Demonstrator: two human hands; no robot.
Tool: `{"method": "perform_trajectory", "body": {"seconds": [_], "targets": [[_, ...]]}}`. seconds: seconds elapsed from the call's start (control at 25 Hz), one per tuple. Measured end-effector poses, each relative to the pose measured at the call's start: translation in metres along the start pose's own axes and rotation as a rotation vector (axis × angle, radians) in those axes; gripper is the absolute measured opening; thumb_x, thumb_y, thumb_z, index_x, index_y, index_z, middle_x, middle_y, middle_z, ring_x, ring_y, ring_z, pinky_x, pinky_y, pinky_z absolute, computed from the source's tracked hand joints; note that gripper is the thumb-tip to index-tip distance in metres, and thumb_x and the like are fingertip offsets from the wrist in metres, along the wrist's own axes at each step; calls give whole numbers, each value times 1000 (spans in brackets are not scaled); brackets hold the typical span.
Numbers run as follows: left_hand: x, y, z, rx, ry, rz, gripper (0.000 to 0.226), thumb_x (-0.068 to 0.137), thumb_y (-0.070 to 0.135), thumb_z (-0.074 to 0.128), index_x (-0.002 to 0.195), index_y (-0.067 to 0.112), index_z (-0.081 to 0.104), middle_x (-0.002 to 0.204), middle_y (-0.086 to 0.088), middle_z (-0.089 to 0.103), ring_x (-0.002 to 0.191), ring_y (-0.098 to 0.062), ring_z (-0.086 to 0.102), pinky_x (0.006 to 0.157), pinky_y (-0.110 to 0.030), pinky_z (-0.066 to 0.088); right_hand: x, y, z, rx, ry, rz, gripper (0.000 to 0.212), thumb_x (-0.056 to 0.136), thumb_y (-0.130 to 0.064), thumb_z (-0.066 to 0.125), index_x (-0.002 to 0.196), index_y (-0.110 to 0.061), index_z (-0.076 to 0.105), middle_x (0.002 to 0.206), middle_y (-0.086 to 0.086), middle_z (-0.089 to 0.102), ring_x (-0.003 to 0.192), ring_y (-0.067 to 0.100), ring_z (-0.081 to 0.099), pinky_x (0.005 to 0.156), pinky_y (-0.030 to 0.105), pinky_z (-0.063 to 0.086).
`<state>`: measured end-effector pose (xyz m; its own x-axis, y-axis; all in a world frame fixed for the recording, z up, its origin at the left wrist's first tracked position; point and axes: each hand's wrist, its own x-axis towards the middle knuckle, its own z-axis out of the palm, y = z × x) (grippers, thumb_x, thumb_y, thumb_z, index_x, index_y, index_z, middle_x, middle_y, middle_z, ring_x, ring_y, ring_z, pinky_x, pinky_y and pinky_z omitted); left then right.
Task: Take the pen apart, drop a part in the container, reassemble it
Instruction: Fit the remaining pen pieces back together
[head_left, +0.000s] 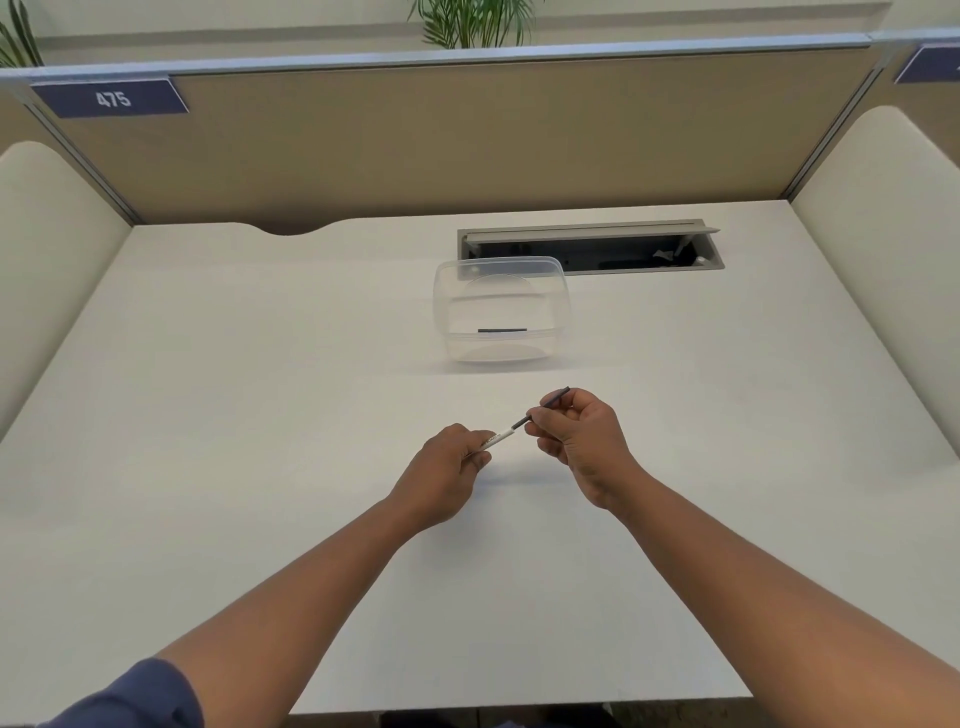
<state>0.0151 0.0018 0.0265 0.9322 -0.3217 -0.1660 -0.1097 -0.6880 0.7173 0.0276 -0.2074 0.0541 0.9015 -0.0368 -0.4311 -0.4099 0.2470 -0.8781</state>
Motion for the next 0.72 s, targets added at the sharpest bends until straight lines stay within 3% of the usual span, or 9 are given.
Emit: {"method": "perform_trajectory", "body": {"seconds": [0.44,0.72], "targets": [[-2,3,-2,10,9,-10,22,102,21,51,115,31,67,80,9,51,82,-5,50,68,-25,37,-5,5,5,-45,-30,9,12,84,-10,76,91,-15,67,83,4,77,78,18,73,69,30,52],[-1,5,0,-128,79,10,17,102,18,54,110,24,68,81,6,59,82,-5,51,71,-20,38,-10,8,2,-134,-30,15,19,85,-18,70,104,-18,71,89,-1,76,79,13,70,73,31,51]]}}
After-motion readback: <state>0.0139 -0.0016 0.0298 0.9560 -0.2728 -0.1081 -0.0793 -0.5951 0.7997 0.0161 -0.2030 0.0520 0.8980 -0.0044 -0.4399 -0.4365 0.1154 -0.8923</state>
